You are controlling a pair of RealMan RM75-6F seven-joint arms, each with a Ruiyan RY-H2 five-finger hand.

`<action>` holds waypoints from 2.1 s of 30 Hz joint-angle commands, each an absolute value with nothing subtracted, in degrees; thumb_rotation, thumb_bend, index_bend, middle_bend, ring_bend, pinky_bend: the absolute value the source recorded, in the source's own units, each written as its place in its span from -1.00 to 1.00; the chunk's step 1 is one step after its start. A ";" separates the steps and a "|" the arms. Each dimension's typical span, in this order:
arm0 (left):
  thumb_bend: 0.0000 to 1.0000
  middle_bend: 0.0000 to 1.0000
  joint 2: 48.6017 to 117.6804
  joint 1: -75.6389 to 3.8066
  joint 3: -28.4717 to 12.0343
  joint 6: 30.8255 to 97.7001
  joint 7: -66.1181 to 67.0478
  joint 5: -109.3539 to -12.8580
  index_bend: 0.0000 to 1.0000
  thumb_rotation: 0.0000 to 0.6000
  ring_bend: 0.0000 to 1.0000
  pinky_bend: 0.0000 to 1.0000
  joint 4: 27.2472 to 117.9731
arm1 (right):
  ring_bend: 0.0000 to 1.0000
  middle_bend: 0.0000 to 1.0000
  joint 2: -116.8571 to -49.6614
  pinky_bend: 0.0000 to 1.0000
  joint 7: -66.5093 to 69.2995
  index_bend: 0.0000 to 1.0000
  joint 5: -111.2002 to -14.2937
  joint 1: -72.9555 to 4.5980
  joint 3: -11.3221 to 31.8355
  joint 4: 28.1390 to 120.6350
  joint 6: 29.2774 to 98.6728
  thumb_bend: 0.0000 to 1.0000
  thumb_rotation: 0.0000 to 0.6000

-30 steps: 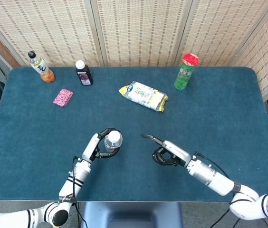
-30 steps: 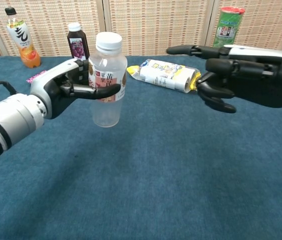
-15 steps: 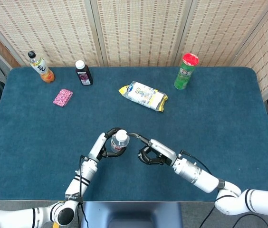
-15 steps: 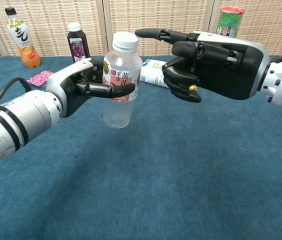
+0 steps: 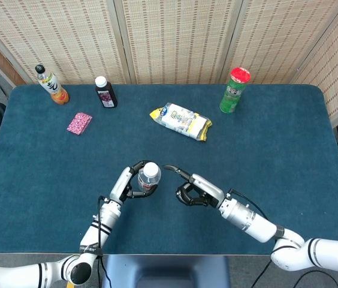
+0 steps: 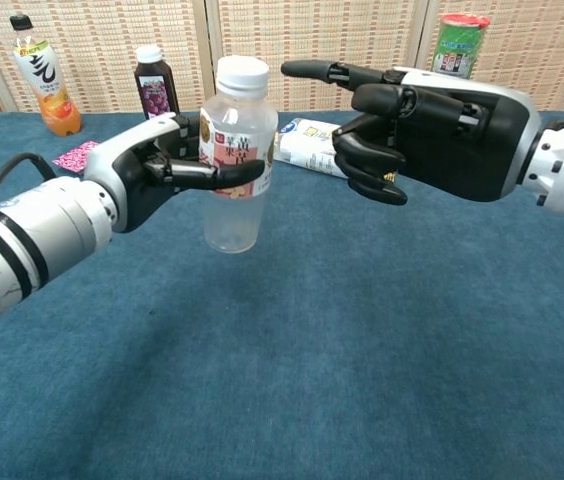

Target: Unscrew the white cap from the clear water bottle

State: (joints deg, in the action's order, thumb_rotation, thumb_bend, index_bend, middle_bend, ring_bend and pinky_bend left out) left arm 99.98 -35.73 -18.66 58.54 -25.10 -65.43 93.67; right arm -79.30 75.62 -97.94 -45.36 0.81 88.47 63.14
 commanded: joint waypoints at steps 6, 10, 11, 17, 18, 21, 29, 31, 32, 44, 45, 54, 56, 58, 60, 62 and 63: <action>0.05 0.13 100.69 -36.06 -18.66 58.41 -24.47 -65.60 0.00 1.00 -0.47 -0.62 94.05 | 0.47 0.70 -79.78 0.65 76.13 -1.00 -97.61 -46.20 0.70 87.95 63.03 0.50 0.31; 0.05 0.13 100.83 -36.20 -18.89 58.32 -24.10 -65.33 0.00 1.00 -0.47 -0.62 93.80 | 0.47 0.71 -79.78 0.65 76.50 -1.00 -97.65 -46.39 0.28 87.79 63.08 0.50 0.30; 0.05 0.13 100.87 -36.20 -18.87 58.29 -24.01 -65.25 0.00 1.00 -0.47 -0.62 93.70 | 0.47 0.71 -79.79 0.65 76.57 -1.00 -97.62 -46.42 0.24 87.76 63.11 0.50 0.30; 0.05 0.13 101.21 -36.34 -18.56 57.87 -23.81 -65.37 0.00 1.00 -0.47 -0.62 93.43 | 0.48 0.72 -79.68 0.65 77.01 -1.00 -98.00 -46.72 -0.08 87.64 63.65 0.50 0.31; 0.05 0.13 101.28 -36.36 -18.53 57.89 -23.74 -65.47 0.00 1.00 -0.47 -0.62 93.42 | 0.48 0.72 -79.68 0.65 77.01 -1.00 -97.98 -46.78 -0.09 87.61 63.66 0.50 0.31; 0.05 0.14 101.42 -36.45 -18.51 57.95 -23.62 -65.86 0.00 1.00 -0.47 -0.62 93.57 | 0.48 0.72 -79.67 0.65 77.00 -1.00 -98.05 -47.02 -0.33 87.56 63.50 0.50 0.31; 0.04 0.14 101.52 -36.63 -18.04 57.79 -22.86 -66.41 0.00 1.00 -0.46 -0.62 94.05 | 0.49 0.73 -79.77 0.65 77.18 -1.00 -98.32 -47.73 -0.74 87.25 63.27 0.50 0.30; 0.05 0.14 101.53 -36.74 -18.00 57.67 -22.54 -66.41 0.00 1.00 -0.46 -0.62 94.12 | 0.49 0.73 -79.63 0.65 77.23 -1.00 -98.36 -47.84 -0.77 87.26 63.41 0.50 0.31; 0.05 0.15 101.52 -36.80 -17.99 57.64 -22.34 -66.43 0.00 1.00 -0.46 -0.62 94.15 | 0.49 0.73 -79.54 0.65 77.22 -1.00 -98.37 -47.88 -0.80 87.28 63.45 0.50 0.30; 0.05 0.16 101.74 -37.42 -16.69 57.31 -19.49 -67.40 0.01 1.00 -0.46 -0.62 95.19 | 0.50 0.74 -77.51 0.65 77.73 -1.00 -98.58 -49.42 -1.23 87.38 62.05 0.50 0.30; 0.05 0.16 101.73 -37.50 -16.82 57.27 -19.47 -67.39 0.01 1.00 -0.46 -0.62 95.18 | 0.50 0.74 -77.40 0.65 77.74 -1.00 -98.66 -49.42 -1.30 87.43 62.16 0.50 0.30; 0.04 0.17 99.97 -37.72 -19.34 56.45 -21.12 -65.57 0.01 1.00 -0.46 -0.62 92.34 | 0.50 0.74 -75.03 0.65 75.85 -1.00 -100.13 -46.92 -2.76 88.86 66.89 0.50 0.30; 0.05 0.17 99.86 -37.75 -19.43 56.31 -21.24 -65.45 0.01 1.00 -0.46 -0.62 92.18 | 0.50 0.74 -74.92 0.65 75.83 -1.00 -100.23 -46.82 -2.84 88.90 67.10 0.50 0.30; 0.05 0.17 99.47 -37.75 -19.63 55.97 -21.47 -65.01 0.01 1.00 -0.46 -0.62 91.59 | 0.50 0.74 -74.48 0.65 75.64 -1.00 -100.67 -46.31 -3.23 88.93 68.03 0.50 0.30; 0.05 0.17 99.03 -37.58 -19.95 55.71 -22.52 -64.79 0.01 1.00 -0.46 -0.62 91.70 | 0.50 0.74 -74.56 0.65 75.73 -1.00 -100.73 -45.49 -3.87 88.69 68.83 0.50 0.31; 0.05 0.17 98.54 -37.54 -20.17 55.67 -23.03 -65.11 0.01 1.00 -0.46 -0.62 91.77 | 0.50 0.74 -75.05 0.65 75.65 -1.00 -101.32 -44.72 -4.59 88.31 69.82 0.50 0.31; 0.05 0.17 98.35 -37.52 -20.31 55.66 -23.29 -65.12 0.01 1.00 -0.46 -0.62 91.82 | 0.50 0.74 -75.29 0.65 75.52 -1.00 -101.62 -44.37 -4.90 88.13 70.30 0.50 0.31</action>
State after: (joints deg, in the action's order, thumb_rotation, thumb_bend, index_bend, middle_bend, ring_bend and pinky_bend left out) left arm 98.50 -37.57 -20.17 55.72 -23.12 -65.06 91.75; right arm -74.99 75.63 -101.22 -44.84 -4.45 88.40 69.79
